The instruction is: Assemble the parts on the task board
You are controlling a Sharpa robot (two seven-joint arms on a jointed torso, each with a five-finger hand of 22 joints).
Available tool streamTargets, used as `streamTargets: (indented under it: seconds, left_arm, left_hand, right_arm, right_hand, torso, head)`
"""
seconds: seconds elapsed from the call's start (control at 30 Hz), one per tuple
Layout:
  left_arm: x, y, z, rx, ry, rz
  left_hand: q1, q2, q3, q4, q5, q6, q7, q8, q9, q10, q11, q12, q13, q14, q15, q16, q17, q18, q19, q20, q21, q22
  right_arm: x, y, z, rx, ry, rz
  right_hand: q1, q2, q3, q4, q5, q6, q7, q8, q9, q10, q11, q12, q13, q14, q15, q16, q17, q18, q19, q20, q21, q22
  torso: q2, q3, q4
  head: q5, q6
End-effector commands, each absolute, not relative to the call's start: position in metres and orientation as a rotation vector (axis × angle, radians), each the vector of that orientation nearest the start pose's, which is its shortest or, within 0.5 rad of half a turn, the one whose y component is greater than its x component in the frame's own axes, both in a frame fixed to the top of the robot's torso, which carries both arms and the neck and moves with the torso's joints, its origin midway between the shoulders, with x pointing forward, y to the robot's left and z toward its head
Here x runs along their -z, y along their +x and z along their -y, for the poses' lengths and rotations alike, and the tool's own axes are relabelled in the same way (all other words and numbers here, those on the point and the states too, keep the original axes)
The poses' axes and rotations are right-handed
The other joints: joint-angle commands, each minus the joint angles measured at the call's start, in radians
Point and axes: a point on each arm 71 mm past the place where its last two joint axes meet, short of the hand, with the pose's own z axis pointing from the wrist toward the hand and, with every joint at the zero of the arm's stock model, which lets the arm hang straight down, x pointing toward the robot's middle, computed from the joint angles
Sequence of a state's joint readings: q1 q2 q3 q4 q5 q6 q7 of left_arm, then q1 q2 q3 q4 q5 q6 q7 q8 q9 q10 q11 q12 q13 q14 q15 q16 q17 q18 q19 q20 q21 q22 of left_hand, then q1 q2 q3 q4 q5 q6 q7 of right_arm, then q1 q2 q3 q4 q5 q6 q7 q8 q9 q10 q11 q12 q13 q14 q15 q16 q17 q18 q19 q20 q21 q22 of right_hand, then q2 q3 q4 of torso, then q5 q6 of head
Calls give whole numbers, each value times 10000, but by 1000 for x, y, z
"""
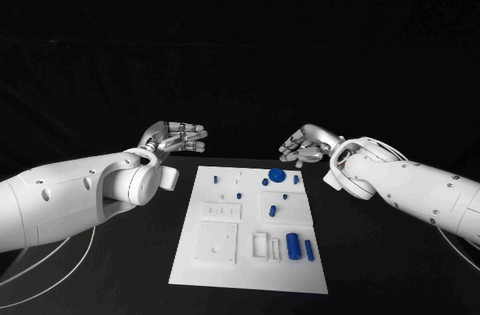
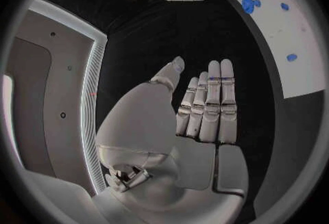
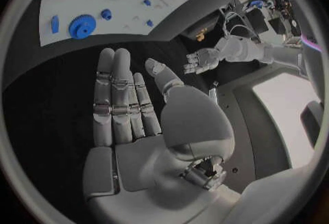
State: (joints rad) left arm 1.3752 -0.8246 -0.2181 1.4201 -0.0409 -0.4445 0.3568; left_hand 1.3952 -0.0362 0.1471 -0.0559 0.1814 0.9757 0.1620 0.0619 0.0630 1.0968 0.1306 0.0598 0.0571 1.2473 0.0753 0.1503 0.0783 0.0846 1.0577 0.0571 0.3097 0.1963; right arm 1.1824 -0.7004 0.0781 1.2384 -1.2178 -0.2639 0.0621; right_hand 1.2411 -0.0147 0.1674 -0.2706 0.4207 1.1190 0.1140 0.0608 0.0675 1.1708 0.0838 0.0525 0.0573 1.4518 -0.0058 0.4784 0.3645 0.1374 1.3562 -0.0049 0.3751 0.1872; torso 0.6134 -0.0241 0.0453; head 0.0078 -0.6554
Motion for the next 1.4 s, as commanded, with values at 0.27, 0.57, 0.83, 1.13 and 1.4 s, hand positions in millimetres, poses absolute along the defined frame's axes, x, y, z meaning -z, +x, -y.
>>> streamTargets:
  seconds: [0.27, 0.57, 0.83, 1.13, 1.4]
  left_arm:
    - [147, 506, -228, 13854, -9572, -14551]
    - [132, 502, -223, 14270, -9373, -14530]
    - [125, 500, -222, 14400, -9264, -14498]
    - [120, 499, -222, 14438, -9190, -14477]
    - [117, 498, -223, 14449, -9142, -14469]
  left_hand:
    - [-86, 81, -505, -136, -181, -182, -11, 1, -2, -178, 36, -8, 13, 41, 46, 89, -4, -44, -180, 58, 213, 100]
    - [-96, 103, -645, -148, -249, -244, -6, 0, -4, -247, 44, -3, 15, 49, 48, 117, 2, -41, -168, 64, 231, 83]
    - [-94, 97, -699, -137, -274, -293, 0, -2, -6, -291, 52, -5, 15, 47, 51, 128, 3, -40, -157, 66, 231, 69]
    - [-89, 89, -734, -126, -284, -330, 5, -3, -7, -304, 57, -4, 15, 36, 58, 130, 2, -42, -160, 73, 221, 52]
    - [-86, 87, -757, -103, -285, -365, 7, -6, -9, -320, 62, -6, 15, 28, 62, 132, 2, -41, -155, 78, 211, 33]
  right_arm:
    - [170, 541, 186, -5256, -2526, -16032]
    - [170, 541, 171, -4539, -3371, -15767]
    - [170, 541, 166, -4000, -3795, -15614]
    - [175, 541, 163, -3601, -4076, -15673]
    - [183, 541, 164, -3387, -4153, -15829]
  right_hand:
    - [-46, -649, 999, -24, -733, 52, -9, 22, 4, -132, -14, 51, 14, 26, -66, 3588, 2225, 204, 650, -287, 2395, 2330]
    - [23, -862, 1271, 92, -1053, 7, -36, 16, 2, -236, 8, 49, 14, -20, -38, 3909, 2036, 261, 599, -249, 2509, 2901]
    - [132, -1086, 1579, 281, -1406, -8, -38, 16, 2, -289, 24, 49, 15, -48, -19, 4077, 1888, 278, 610, -226, 2420, 3261]
    - [212, -1295, 1962, 498, -1644, -8, -34, 13, 1, -296, 27, 51, 17, -79, -5, 4239, 1771, 285, 671, -210, 2164, 3815]
    - [243, -1384, 2111, 579, -1746, 5, -43, 16, 4, -274, 25, 48, 14, -97, -12, 4268, 1733, 290, 740, -217, 1925, 4184]
  torso:
    - [528, -128, 359]
    - [876, -192, 473]
    - [1055, -186, 489]
    - [1192, -178, 529]
    - [1288, -163, 535]
  head:
    - [-320, 172]
    - [-451, 333]
    - [-503, 425]
    - [-537, 483]
    - [-524, 503]
